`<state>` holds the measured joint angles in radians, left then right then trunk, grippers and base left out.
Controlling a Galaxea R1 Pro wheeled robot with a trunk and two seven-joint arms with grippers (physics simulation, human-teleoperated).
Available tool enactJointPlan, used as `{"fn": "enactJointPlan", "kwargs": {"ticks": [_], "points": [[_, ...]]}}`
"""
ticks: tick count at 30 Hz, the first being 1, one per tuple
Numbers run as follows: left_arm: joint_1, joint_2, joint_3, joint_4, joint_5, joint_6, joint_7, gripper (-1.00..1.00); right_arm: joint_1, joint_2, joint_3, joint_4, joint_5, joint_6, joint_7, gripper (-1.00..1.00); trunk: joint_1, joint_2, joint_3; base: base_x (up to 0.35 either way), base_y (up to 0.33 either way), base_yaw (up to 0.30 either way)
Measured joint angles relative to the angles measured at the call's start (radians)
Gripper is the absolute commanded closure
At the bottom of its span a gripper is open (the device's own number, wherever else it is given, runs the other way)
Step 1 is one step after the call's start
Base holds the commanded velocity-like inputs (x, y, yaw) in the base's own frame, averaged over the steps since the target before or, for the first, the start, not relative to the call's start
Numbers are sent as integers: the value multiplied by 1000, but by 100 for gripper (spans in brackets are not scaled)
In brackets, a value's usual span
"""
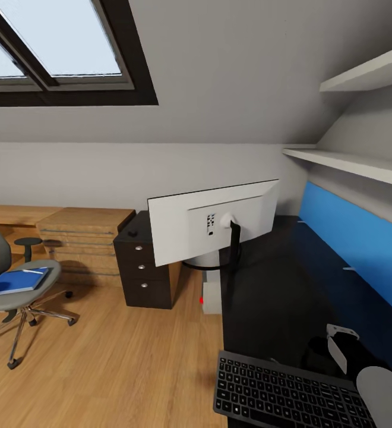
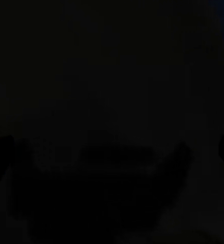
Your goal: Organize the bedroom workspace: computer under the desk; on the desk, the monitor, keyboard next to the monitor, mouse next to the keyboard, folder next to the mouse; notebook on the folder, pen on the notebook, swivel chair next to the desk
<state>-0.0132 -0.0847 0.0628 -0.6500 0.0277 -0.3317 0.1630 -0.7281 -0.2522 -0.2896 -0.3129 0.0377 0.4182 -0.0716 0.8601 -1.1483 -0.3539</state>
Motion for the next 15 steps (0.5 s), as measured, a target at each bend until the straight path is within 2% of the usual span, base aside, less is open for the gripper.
{"fn": "enactJointPlan", "kwargs": {"ticks": [10,15], "points": [[0,4,1,10,0,2,-2,-100,0,0,0,0,0,1,0,-100,0,0,0,-3,0,0],[0,4,1,17,0,2,-2,-100,0,0,0,0,0,1,0,-100,0,0,0,-161,0,0]]}}
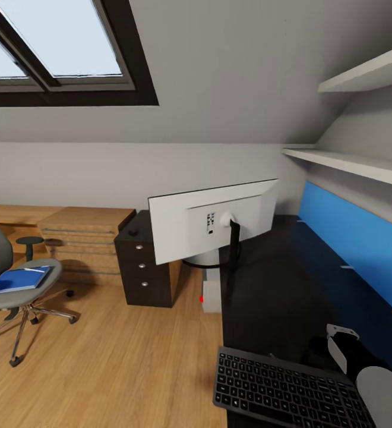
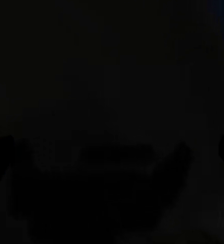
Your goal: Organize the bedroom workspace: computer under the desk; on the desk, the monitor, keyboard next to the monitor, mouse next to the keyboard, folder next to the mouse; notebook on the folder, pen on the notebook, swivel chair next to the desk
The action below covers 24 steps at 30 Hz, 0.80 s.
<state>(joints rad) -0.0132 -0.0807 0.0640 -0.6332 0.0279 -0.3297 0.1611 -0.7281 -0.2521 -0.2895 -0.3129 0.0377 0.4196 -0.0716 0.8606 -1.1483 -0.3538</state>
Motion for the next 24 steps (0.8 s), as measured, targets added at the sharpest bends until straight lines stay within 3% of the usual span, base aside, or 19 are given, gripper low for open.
{"fn": "enactJointPlan", "kwargs": {"ticks": [24], "points": [[0,0,0,2,1,0,0,-100,0,0,7,0,3,-3,0,-100,0,0,0,-135,26,0]]}}
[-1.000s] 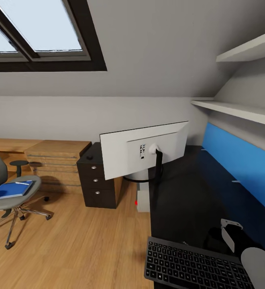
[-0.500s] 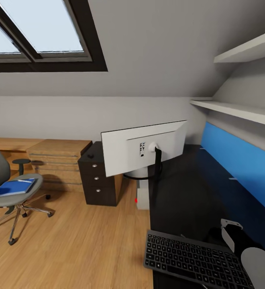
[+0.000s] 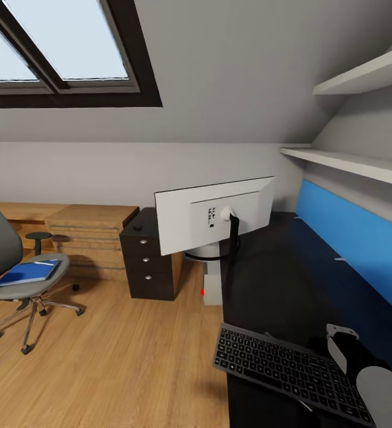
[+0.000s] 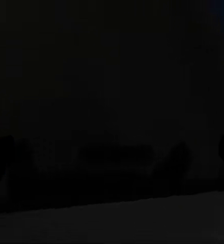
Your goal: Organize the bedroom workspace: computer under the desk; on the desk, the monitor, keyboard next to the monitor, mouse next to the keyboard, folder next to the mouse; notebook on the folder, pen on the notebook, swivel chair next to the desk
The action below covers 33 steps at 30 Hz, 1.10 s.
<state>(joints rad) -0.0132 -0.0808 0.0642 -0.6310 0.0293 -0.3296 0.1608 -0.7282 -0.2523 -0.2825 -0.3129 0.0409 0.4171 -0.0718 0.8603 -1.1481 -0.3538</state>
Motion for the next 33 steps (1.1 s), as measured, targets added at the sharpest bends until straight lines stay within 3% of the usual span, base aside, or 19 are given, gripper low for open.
{"fn": "enactJointPlan", "kwargs": {"ticks": [33], "points": [[0,0,0,0,-1,6,0,-100,0,2,3,-5,2,-2,0,-100,0,0,0,-121,31,0]]}}
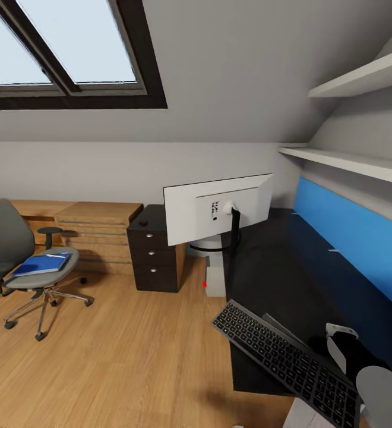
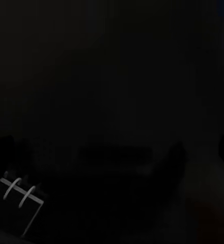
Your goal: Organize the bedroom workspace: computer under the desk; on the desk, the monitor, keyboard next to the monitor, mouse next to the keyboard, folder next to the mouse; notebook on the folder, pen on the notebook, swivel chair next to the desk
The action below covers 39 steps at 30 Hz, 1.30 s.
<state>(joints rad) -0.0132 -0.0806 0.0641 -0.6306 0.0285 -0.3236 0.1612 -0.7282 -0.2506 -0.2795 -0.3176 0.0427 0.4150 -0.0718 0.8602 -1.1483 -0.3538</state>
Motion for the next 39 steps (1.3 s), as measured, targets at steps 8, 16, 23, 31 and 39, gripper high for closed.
{"fn": "enactJointPlan", "kwargs": {"ticks": [8,16,23,31,39], "points": [[0,0,0,3,0,0,0,-100,0,0,19,-1,-1,-1,0,-100,0,0,0,-112,0,0],[0,0,0,4,0,1,0,-100,0,0,19,-2,-1,-1,0,-100,0,0,0,-194,0,0],[0,0,0,4,0,1,0,-100,0,0,19,-3,-1,-2,0,-100,0,0,0,-200,0,0],[0,0,0,4,0,1,0,-100,0,0,19,-3,-1,-2,0,-100,0,0,0,-174,0,0],[0,0,0,4,0,0,0,-100,0,0,19,-3,-1,-2,1,-100,0,0,0,-116,40,0]]}}
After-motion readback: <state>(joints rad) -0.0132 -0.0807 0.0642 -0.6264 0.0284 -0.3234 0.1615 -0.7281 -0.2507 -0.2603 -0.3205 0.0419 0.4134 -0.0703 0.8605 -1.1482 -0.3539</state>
